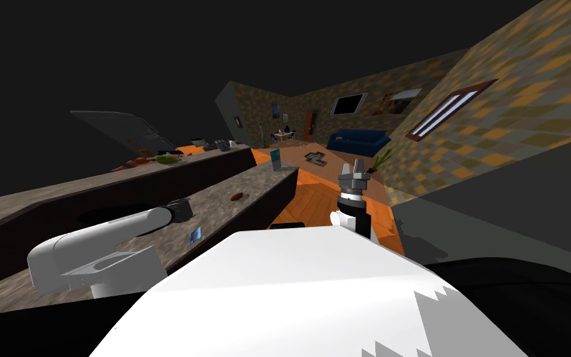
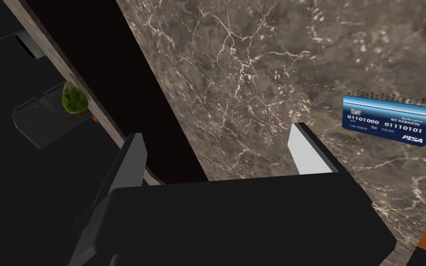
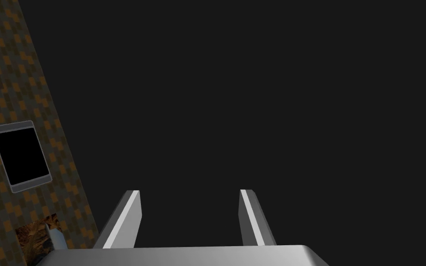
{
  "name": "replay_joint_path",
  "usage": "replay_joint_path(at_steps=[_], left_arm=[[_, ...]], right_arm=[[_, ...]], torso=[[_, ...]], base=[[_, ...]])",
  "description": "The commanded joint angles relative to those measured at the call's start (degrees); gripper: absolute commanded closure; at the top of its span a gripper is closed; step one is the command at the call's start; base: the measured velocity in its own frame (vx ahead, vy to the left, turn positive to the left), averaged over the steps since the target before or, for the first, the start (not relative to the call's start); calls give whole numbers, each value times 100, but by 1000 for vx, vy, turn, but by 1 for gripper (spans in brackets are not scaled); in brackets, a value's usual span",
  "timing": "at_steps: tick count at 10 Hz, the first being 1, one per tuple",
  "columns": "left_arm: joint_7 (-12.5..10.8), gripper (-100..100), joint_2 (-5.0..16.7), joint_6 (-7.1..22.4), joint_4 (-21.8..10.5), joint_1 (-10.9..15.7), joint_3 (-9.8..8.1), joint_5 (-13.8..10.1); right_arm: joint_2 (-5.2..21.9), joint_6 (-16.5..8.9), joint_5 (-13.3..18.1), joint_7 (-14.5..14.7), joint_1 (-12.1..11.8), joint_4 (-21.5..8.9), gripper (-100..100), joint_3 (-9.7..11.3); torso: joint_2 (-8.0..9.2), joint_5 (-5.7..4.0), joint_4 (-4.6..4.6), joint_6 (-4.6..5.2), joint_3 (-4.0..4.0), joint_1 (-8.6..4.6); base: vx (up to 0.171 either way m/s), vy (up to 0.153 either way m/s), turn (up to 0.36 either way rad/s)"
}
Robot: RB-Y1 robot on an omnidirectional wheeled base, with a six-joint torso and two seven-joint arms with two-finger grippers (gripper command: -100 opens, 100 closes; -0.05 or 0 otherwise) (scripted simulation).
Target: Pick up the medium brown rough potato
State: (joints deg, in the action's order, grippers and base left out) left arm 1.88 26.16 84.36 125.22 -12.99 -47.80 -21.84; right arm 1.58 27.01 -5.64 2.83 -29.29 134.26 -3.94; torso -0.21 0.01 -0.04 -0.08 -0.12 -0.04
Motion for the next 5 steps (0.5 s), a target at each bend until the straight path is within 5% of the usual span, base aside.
replay_joint_path(at_steps=[1, 5], left_arm=[[-57, -100, 12, 286, -174, 90, -96, -81], [-163, -100, 22, 864, -518, 235, -263, -240]], right_arm=[[0, 0, 0, 0, 0, 0, 0, 0], [0, 0, 0, 0, 0, 0, 0, 0]], torso=[[0, 0, 0, 0, 0, 0], [-10, -1, -2, 0, -5, -1]], base=[[39, -23, -181], [53, -15, -152]])
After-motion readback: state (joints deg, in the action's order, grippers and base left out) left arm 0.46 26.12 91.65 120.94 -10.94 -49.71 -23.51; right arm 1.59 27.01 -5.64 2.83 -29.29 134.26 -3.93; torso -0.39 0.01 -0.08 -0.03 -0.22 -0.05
